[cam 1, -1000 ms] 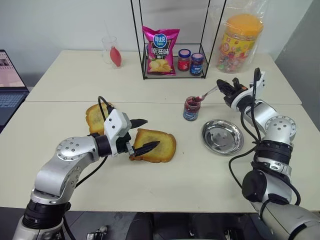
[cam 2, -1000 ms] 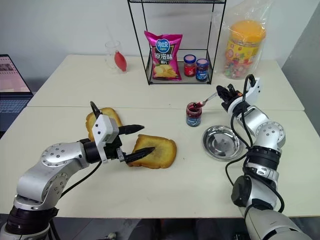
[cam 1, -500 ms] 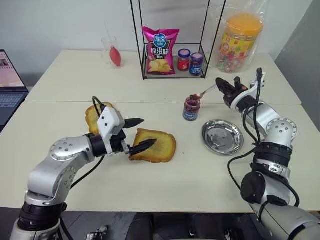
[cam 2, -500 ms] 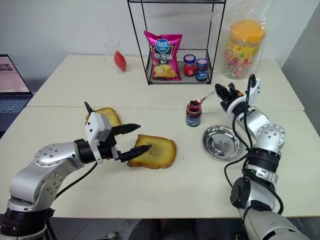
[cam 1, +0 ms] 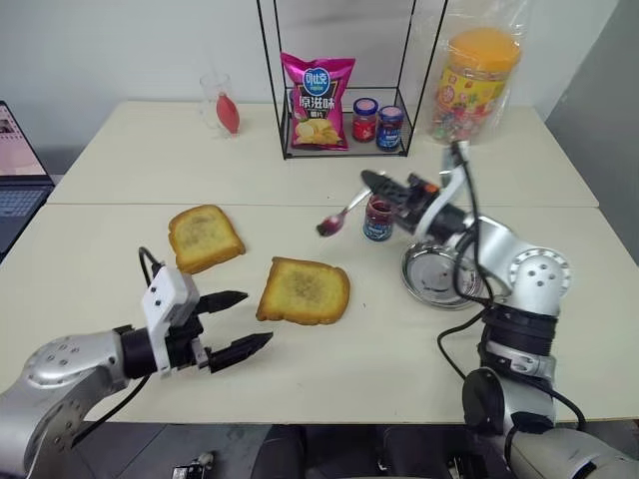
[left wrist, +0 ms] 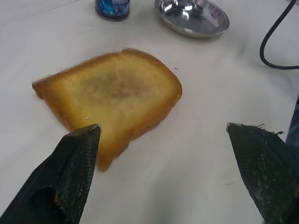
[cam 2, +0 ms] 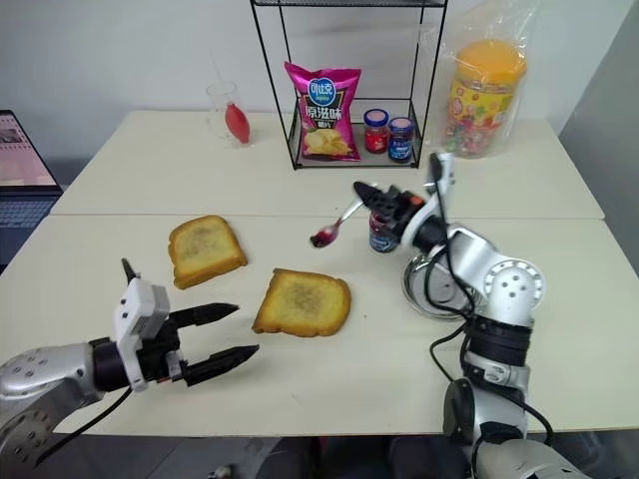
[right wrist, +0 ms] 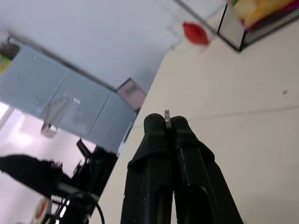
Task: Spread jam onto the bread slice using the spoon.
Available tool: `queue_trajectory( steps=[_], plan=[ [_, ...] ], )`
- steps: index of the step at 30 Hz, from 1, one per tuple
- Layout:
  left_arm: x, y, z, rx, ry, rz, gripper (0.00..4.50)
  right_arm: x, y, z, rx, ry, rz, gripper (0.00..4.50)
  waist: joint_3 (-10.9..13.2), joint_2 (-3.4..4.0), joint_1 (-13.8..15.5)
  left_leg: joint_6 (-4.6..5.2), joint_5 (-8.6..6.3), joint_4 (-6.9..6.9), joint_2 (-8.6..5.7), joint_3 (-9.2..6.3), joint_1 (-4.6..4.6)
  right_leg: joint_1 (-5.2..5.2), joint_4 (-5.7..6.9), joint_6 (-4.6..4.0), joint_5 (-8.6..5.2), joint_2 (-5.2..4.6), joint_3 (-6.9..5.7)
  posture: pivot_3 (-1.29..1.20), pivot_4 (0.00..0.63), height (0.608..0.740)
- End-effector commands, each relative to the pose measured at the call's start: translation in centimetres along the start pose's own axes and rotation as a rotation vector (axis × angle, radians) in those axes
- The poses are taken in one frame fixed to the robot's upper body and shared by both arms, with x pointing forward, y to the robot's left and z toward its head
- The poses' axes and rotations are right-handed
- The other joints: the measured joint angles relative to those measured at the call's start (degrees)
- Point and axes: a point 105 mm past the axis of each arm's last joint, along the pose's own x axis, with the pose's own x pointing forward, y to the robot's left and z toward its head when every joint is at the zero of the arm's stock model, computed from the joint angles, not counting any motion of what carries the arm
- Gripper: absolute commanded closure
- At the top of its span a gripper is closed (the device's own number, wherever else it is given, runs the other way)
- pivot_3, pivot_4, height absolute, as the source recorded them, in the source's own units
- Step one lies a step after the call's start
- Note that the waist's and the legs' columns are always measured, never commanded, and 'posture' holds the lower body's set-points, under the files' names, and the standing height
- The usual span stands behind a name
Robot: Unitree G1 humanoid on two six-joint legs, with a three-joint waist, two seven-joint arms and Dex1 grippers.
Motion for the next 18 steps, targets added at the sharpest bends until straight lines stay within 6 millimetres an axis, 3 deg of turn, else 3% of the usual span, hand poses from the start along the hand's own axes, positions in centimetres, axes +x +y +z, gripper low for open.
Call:
queue_trajectory(
  steps=[1, 4, 8, 18],
  plan=[
    [-0.7, 0.0, 0.7, 0.044, -0.018, 0.027, 0.00, 1.3, 1.1, -1.4, -0.075, 0.031, 0.052, 4.48, 0.0, -0.01, 0.2, 0.00, 0.00, 0.00, 0.00, -0.03, 0.00, 0.00, 0.00, -0.01, -0.01, 0.00, -0.05, 0.00, 0.150, 0.740],
    [-0.7, 0.2, 0.5, 0.031, -0.022, 0.039, 0.00, 2.2, 1.2, -3.3, -0.153, 0.087, 0.070, 4.48, 0.0, -0.04, 0.2, 0.00, 0.00, 0.03, -0.01, -0.02, 0.01, 0.02, -0.01, 0.00, -0.01, 0.01, -0.04, 0.00, 0.150, 0.740],
    [-0.6, 0.6, 0.3, 0.020, -0.031, 0.055, 0.00, 2.6, 1.3, -4.4, -0.276, 0.112, 0.092, 4.48, 0.0, -0.04, 0.2, 0.00, 0.00, 0.04, -0.01, 0.01, 0.03, 0.03, -0.01, 0.01, 0.00, 0.01, -0.01, 0.00, 0.150, 0.740],
    [-0.7, 1.0, 0.4, 0.031, -0.033, 0.045, 0.00, 2.4, 3.3, -4.4, -0.541, 0.081, 0.176, 4.48, 0.0, -0.05, 0.2, -0.01, 0.00, 0.00, 0.00, -0.02, 0.03, 0.02, 0.00, 0.00, 0.00, 0.00, -0.04, 0.00, 0.150, 0.740]
  ],
)
